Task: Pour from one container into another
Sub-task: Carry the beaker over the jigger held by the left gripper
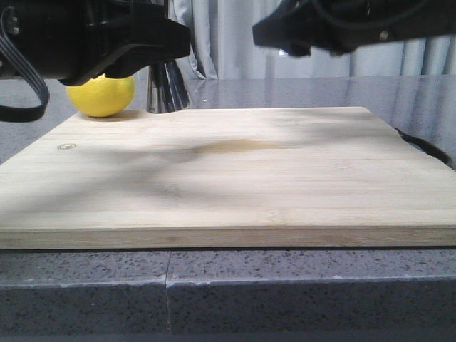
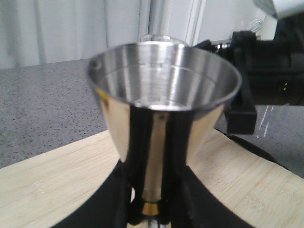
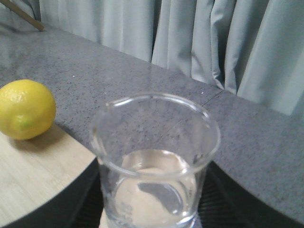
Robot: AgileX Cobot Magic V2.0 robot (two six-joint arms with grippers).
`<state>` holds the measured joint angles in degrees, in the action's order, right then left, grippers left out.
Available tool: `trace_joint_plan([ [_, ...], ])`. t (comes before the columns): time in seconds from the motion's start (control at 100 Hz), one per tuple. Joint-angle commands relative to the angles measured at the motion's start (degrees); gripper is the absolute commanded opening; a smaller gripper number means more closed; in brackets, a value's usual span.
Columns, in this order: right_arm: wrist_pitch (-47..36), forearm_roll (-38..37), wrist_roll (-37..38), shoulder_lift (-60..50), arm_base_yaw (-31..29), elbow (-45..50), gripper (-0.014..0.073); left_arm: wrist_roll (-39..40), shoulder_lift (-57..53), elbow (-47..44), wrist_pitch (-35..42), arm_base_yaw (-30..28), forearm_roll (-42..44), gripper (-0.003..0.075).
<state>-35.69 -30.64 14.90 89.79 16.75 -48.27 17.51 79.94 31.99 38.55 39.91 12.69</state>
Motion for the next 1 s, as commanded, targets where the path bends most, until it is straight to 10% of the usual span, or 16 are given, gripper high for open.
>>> trace_joint_plan([
  [0.0,-1.2,-1.1,-0.2,-5.3,0.7,-2.9,0.0279,1.9,-1.9,1.7,3.7,0.6,1.2,-0.0019],
  [0.99,7.3,-30.3,-0.2,-11.7,8.8,-10.2,0.0279,11.1,-1.9,2.3,0.8,0.6,11.9,-0.0019],
])
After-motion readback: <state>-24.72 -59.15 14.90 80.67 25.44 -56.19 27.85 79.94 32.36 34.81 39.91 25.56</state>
